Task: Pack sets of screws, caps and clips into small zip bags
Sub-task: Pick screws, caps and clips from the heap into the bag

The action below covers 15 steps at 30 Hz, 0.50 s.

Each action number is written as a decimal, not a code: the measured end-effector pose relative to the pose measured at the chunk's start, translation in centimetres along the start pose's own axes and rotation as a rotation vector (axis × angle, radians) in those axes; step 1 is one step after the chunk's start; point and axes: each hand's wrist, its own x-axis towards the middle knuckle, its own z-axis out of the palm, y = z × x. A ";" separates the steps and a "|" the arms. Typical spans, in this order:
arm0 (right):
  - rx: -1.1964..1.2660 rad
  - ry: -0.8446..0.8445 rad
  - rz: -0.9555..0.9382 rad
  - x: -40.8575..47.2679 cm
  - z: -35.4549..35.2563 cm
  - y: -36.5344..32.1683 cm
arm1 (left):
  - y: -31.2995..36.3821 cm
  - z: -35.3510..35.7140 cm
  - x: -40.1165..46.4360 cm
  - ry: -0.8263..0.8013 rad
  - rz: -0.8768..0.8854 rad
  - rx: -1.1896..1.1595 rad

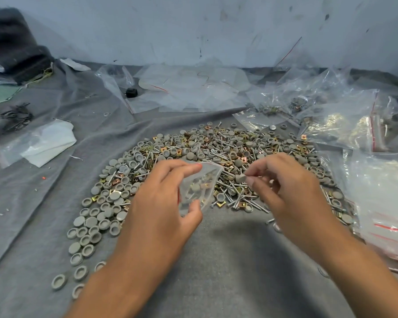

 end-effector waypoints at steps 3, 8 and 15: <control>0.065 0.103 -0.148 -0.7 1.6 -2.7 | 0.0 0.4 0.0 0.014 0.010 -0.025; 0.142 0.208 -0.220 -0.6 3.3 -3.3 | 0.0 0.6 0.0 0.030 0.029 -0.033; 0.163 0.284 -0.332 0.0 4.0 -3.2 | 0.0 0.7 -0.1 0.047 0.060 -0.053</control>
